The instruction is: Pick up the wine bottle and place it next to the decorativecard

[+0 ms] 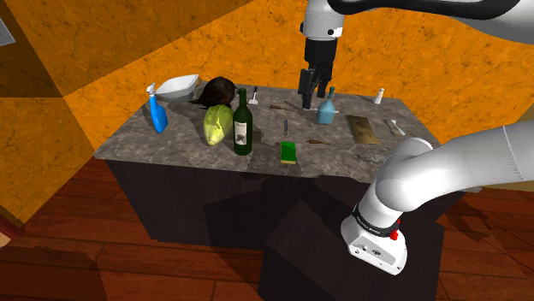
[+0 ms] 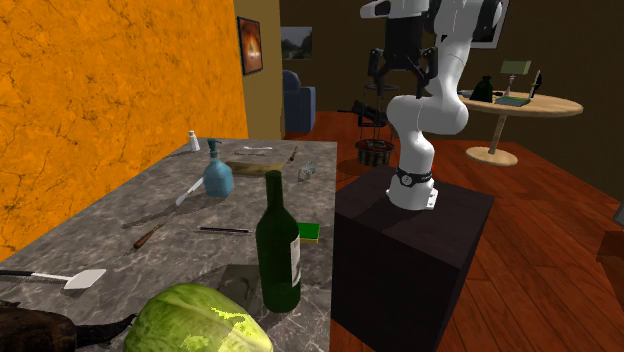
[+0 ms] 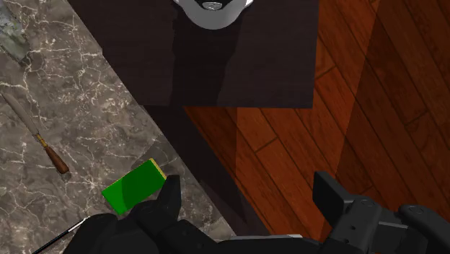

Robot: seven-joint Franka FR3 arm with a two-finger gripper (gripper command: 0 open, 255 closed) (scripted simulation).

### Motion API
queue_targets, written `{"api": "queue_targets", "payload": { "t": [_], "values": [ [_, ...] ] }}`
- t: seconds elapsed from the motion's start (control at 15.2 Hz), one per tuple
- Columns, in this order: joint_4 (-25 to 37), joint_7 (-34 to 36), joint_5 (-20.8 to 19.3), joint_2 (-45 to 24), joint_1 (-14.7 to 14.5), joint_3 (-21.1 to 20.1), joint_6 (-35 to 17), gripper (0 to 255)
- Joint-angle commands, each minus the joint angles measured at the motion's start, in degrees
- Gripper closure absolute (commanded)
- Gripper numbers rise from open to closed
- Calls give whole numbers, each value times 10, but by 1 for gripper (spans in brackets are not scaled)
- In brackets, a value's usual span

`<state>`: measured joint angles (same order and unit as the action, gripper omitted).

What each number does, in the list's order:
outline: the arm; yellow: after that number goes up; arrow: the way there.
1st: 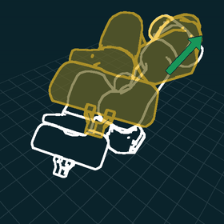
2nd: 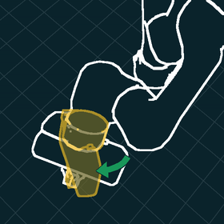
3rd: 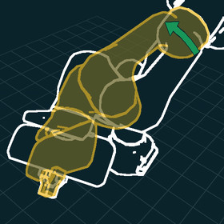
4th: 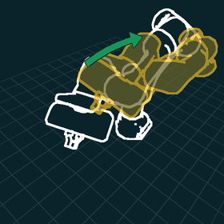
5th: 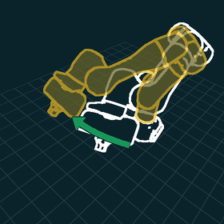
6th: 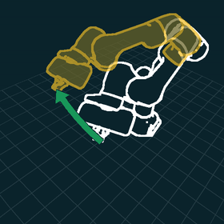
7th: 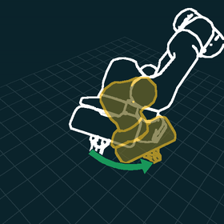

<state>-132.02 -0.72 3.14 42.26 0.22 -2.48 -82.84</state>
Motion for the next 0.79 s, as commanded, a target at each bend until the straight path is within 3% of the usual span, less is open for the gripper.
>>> {"api": "queue_targets", "payload": {
  "t": [0.0, 0.73],
  "values": [
    [0, 0, 0, 0, 0, 0, 0, 0],
    [54, -21, -27, -184, 16, 12, -184, 0]
  ]
}}
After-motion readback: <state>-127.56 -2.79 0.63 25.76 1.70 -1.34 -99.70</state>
